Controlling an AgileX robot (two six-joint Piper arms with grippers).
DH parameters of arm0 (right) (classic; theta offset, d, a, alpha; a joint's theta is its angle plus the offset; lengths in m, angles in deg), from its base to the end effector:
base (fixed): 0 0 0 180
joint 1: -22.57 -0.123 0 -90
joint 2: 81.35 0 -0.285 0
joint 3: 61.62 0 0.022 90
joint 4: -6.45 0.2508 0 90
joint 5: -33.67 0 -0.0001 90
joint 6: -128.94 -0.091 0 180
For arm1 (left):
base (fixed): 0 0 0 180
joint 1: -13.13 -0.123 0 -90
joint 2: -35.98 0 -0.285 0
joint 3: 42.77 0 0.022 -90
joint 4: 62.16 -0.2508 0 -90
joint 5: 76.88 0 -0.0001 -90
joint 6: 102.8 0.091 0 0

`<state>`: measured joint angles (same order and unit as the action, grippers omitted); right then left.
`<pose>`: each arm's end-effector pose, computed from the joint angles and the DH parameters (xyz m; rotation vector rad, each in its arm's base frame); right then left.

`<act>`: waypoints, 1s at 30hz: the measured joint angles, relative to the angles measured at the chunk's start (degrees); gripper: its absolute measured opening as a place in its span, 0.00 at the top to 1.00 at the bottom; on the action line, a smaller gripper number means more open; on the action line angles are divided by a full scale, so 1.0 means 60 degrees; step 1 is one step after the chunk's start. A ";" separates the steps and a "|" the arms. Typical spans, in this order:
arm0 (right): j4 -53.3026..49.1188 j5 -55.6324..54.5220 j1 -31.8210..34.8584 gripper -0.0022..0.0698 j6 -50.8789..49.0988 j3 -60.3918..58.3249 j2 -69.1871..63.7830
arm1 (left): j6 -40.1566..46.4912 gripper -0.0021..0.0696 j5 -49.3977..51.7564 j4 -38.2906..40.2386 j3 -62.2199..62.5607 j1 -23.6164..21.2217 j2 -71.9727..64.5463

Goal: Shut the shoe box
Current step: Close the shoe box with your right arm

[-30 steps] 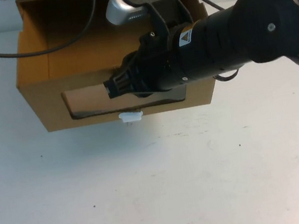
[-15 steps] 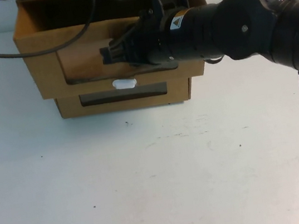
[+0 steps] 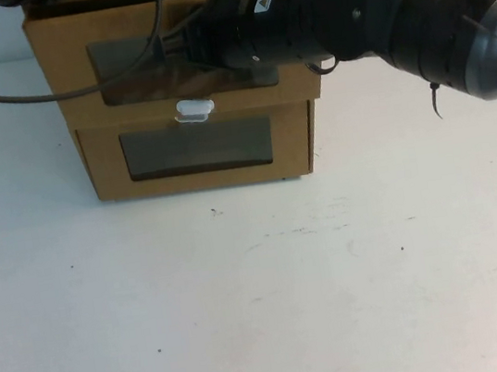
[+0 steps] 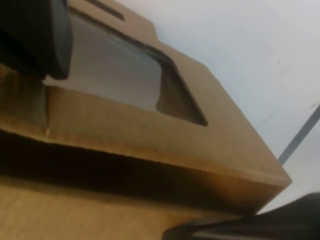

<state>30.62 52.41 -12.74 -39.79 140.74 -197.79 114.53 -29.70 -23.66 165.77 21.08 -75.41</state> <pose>0.3706 0.2772 0.3495 -0.4958 1.9363 0.6660 0.4081 -0.0990 0.3972 0.5801 2.0349 -0.4972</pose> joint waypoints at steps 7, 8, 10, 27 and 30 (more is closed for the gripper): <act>0.0149 -0.0140 0.0171 0.99 0.0000 0.0647 -0.0536 | 0.0000 0.97 0.0000 0.0015 0.0000 0.0000 0.0000; 0.0215 -0.0140 0.0208 0.99 0.0000 0.0781 -0.0647 | 0.0000 0.97 0.0000 0.0015 0.0000 0.0000 0.0000; 0.0334 -0.0032 0.0269 0.99 0.0000 0.1080 -0.0884 | 0.0000 0.97 0.0000 0.0056 0.0000 0.0000 0.0000; 0.1184 0.2518 0.0664 0.99 0.0410 0.2119 -0.0987 | 0.0015 0.97 0.0186 0.0190 0.0300 0.0000 0.0042; 0.1205 0.3509 0.0664 0.99 0.0472 0.2140 -0.0328 | 0.0015 0.97 0.0227 0.0166 0.0537 0.0000 0.0291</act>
<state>37.85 73.46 -8.76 -36.96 153.59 -199.76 114.62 -28.34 -22.67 168.99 21.08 -73.67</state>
